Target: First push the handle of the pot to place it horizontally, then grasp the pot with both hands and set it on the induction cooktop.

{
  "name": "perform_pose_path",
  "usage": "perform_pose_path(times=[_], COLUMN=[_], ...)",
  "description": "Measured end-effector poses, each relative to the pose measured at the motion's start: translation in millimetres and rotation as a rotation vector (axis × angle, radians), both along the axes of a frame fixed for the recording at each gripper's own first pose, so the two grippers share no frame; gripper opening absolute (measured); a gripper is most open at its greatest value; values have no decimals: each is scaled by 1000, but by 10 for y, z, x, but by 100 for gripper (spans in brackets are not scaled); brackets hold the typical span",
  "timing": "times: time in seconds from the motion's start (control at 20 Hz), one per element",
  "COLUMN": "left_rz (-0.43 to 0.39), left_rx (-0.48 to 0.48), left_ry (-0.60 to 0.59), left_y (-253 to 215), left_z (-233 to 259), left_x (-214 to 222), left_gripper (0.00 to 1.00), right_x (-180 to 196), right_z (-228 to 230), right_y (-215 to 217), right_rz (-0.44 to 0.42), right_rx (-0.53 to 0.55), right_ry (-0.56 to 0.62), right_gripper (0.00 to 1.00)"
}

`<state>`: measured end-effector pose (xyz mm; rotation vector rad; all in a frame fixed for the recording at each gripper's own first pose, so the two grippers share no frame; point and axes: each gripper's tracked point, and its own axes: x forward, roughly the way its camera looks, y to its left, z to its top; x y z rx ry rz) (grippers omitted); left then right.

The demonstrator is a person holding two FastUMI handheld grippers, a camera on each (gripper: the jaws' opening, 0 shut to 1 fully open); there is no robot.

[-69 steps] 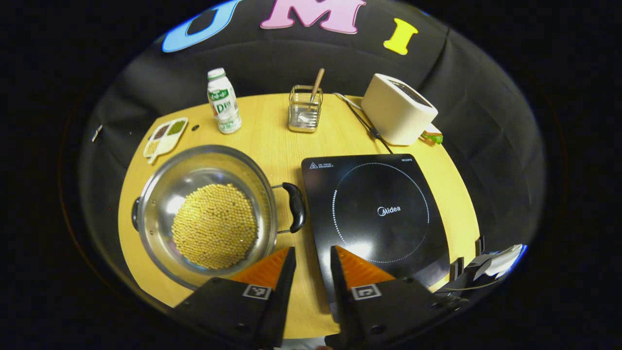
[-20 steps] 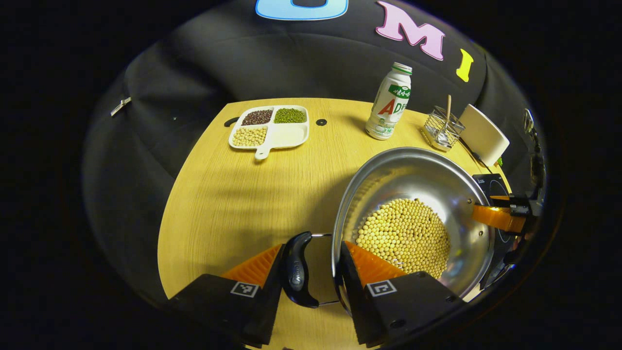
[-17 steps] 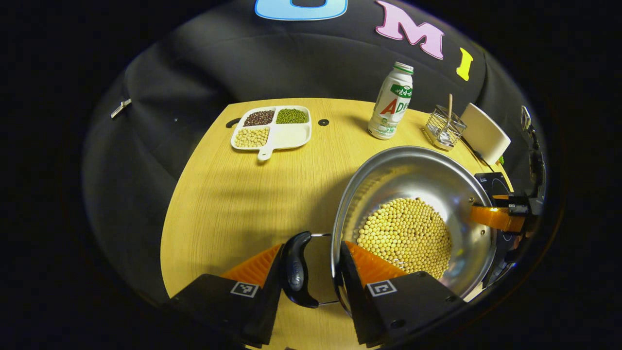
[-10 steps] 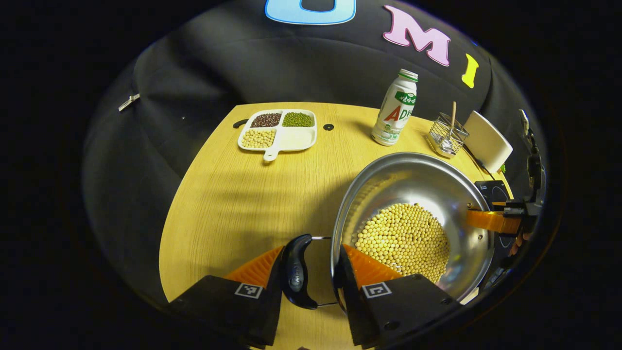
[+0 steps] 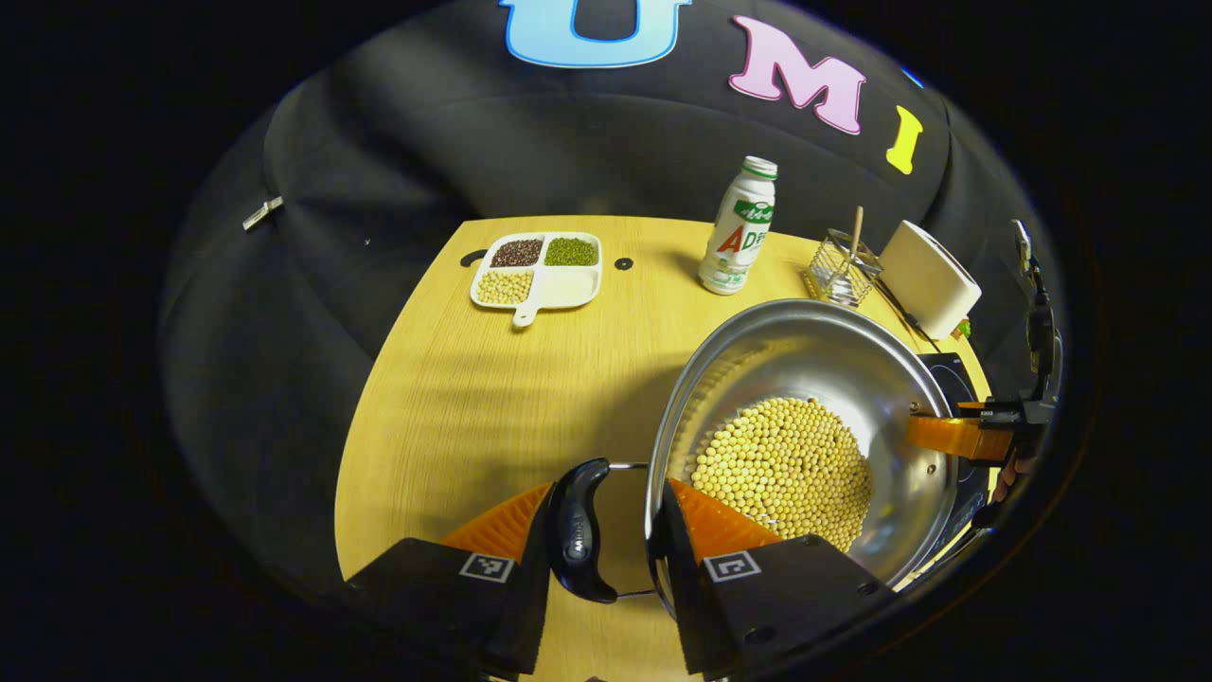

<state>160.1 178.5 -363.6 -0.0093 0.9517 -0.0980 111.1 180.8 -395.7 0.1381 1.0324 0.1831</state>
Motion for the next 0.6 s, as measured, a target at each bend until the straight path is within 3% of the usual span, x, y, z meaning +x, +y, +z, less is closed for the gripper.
perform_pose_path(times=[0.2, 0.25, 0.35, 0.6], left_rz=[-26, -33, -44, -84], left_rx=[3, 3, -1, -24], left_ry=[-8, -5, -1, -9], left_y=[-299, -383, -594, -1191], left_z=[235, 270, 339, 440], left_x=[-81, -102, -124, -127], left_gripper=[58, 58, 58, 56], right_x=[-85, -108, -152, -184], right_z=[230, 265, 332, 482], right_y=[-311, -405, -619, -1242], right_rz=[-23, -29, -44, -71], right_rx=[2, 1, -1, -21], right_ry=[-15, -12, -7, -21], right_gripper=[53, 57, 53, 57])
